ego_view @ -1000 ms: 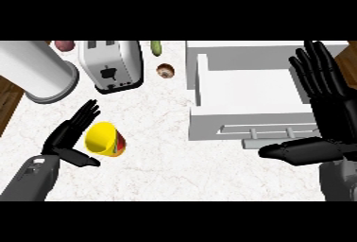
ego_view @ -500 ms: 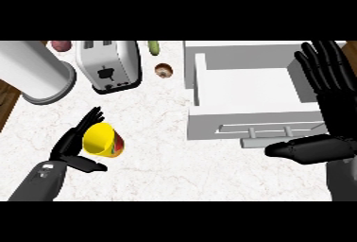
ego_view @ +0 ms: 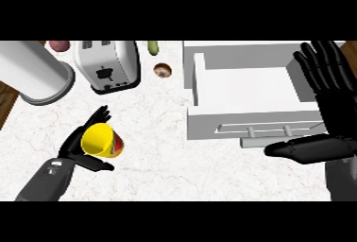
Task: Pick up the cup, place it into the drawer and close the drawer
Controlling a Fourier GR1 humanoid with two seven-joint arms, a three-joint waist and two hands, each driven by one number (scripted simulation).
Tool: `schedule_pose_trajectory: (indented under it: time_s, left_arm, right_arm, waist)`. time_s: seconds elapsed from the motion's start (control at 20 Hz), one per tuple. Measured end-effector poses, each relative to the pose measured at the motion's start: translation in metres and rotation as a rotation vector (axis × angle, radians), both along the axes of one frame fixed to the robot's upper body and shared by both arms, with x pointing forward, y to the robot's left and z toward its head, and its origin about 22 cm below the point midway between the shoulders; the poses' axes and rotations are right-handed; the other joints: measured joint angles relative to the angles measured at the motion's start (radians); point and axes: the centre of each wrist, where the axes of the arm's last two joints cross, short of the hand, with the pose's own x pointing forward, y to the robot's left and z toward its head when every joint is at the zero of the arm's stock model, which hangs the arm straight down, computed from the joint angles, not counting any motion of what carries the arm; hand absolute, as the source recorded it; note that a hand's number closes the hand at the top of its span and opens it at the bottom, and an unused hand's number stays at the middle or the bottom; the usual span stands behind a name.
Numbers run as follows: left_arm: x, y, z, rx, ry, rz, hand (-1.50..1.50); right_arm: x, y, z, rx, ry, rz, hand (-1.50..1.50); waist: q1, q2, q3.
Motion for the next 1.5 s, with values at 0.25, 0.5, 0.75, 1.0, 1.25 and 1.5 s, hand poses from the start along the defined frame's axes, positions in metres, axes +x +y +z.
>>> schedule_pose_trajectory:
  time_s: [0.25, 0.5, 0.75, 1.0, 1.25, 1.5]
  left_arm:
    - [0.006, -0.017, -0.002, -0.022, 0.000, -0.033, -1.50]
    - [0.008, -0.023, -0.003, -0.077, 0.029, -0.072, 1.50]
    - [0.011, -0.040, -0.003, -0.093, -0.074, -0.064, 1.50]
    - [0.020, -0.047, 0.004, -0.077, -0.207, 0.001, 1.50]
    - [0.014, -0.044, -0.001, -0.148, -0.272, 0.232, 1.50]
    - [0.014, -0.048, -0.001, -0.209, -0.335, 0.419, 1.50]
  right_arm:
    - [0.004, -0.004, -0.005, -0.008, 0.000, 0.005, -1.50]
    - [0.005, -0.006, -0.003, -0.003, -0.003, 0.002, -1.50]
    - [0.004, -0.010, -0.003, -0.015, 0.004, -0.009, -1.50]
    - [0.004, -0.010, -0.004, -0.013, 0.008, -0.013, -1.50]
    - [0.002, -0.017, -0.008, -0.010, 0.011, -0.022, -1.50]
    - [0.000, -0.018, -0.007, -0.011, 0.013, -0.034, -1.50]
  waist:
    - [-0.002, 0.003, 0.000]
    - [-0.004, 0.002, -0.001]
    - [-0.002, 0.001, -0.001]
    - [0.001, 0.000, 0.000]
    - [0.012, -0.003, 0.001]
    - [0.023, -0.008, 0.003]
